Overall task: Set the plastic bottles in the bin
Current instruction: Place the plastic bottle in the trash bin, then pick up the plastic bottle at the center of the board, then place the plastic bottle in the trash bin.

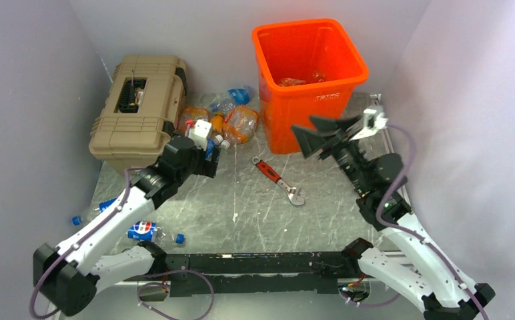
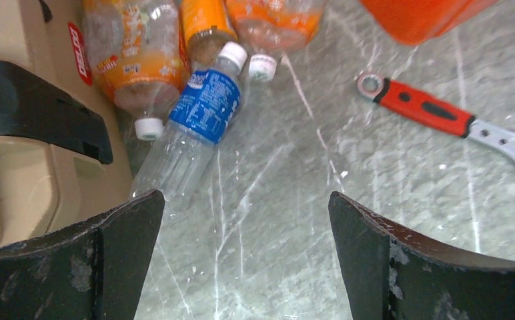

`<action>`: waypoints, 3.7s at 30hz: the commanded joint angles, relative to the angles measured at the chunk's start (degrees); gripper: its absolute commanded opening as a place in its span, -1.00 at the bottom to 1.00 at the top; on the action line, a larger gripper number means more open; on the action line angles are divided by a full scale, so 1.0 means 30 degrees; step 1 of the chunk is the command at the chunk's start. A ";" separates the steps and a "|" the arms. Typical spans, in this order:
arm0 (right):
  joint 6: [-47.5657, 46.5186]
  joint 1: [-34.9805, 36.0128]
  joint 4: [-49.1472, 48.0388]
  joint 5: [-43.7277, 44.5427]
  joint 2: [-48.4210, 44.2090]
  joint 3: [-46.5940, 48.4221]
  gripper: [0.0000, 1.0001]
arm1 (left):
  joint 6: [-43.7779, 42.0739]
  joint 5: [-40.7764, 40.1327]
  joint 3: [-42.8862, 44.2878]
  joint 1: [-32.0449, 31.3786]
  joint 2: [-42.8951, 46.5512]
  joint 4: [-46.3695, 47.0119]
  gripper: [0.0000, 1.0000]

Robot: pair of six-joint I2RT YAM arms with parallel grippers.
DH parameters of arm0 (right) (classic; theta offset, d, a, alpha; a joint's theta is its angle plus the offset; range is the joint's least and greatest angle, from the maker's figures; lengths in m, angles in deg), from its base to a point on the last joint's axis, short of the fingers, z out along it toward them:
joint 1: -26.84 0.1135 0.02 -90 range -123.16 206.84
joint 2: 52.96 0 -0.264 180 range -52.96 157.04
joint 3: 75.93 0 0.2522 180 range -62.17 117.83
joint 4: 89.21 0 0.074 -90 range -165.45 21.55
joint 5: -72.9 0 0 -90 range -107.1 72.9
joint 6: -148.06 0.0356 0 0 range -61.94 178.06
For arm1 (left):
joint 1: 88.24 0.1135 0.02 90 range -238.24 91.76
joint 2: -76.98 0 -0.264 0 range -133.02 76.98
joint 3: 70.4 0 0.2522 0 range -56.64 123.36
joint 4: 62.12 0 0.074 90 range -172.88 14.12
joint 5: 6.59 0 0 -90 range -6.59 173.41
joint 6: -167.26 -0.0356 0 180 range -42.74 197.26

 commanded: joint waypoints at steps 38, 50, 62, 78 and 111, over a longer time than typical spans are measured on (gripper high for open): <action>0.1208 0.0634 0.7067 -0.0361 -1.0392 -1.0905 0.66 | -0.5194 -0.1890 1.2461 0.3349 -1.9160 -0.7570 0.99; 0.1418 0.0634 0.5545 -0.0498 -0.8773 -1.0809 0.65 | -0.4664 -0.0244 1.1741 0.3629 -1.9943 -0.7230 0.75; 0.1378 0.0634 0.5353 -0.0360 -0.8238 -1.0636 0.65 | -0.4220 0.0417 1.0569 0.3603 -1.9796 -0.6471 0.34; 0.1497 0.0634 0.4148 -0.0957 -0.6541 -0.9285 0.65 | -0.0903 0.0767 0.7761 0.2474 -0.9975 -0.5927 -0.12; 0.1504 0.3638 -0.1461 -0.3973 0.0952 -0.2250 0.62 | 0.1282 2.0618 -0.3589 0.2038 0.4518 0.9518 -0.36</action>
